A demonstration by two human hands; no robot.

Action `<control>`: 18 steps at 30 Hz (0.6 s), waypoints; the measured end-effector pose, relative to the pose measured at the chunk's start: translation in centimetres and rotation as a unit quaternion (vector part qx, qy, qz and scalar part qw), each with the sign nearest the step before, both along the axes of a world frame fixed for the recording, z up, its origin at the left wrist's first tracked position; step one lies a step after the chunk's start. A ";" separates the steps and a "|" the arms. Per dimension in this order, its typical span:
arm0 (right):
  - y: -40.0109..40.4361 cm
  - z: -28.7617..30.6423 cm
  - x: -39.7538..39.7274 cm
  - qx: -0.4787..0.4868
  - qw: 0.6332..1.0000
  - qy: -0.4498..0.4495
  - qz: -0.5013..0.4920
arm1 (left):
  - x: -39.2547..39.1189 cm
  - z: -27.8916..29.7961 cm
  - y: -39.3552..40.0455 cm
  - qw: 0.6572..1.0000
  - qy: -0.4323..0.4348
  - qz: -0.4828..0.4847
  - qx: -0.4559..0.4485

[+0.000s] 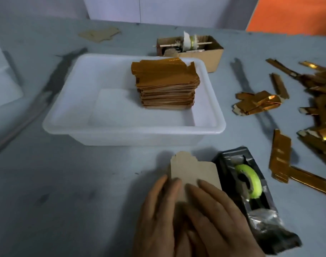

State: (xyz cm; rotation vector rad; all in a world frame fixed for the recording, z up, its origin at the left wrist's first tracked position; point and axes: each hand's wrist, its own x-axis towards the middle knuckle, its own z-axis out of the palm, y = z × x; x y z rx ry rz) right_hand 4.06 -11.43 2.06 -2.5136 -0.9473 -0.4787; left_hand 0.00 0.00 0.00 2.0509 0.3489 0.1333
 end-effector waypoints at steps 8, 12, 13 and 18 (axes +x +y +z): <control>0.2 -2.5 -2.4 0.071 0.997 -0.012 -0.019 | -0.7 -0.9 -0.7 0.982 0.012 0.038 -0.183; 0.1 -2.8 -2.2 0.089 0.996 -0.023 -0.019 | -0.3 -0.6 -0.6 0.965 -0.011 0.091 -0.247; 0.0 -2.8 -2.1 0.090 0.995 -0.031 -0.018 | -0.1 -0.3 -0.5 0.965 -0.012 0.095 -0.242; -0.4 -2.1 -1.5 0.122 0.992 0.018 -0.006 | 1.0 0.4 0.9 0.959 0.027 0.142 -0.244</control>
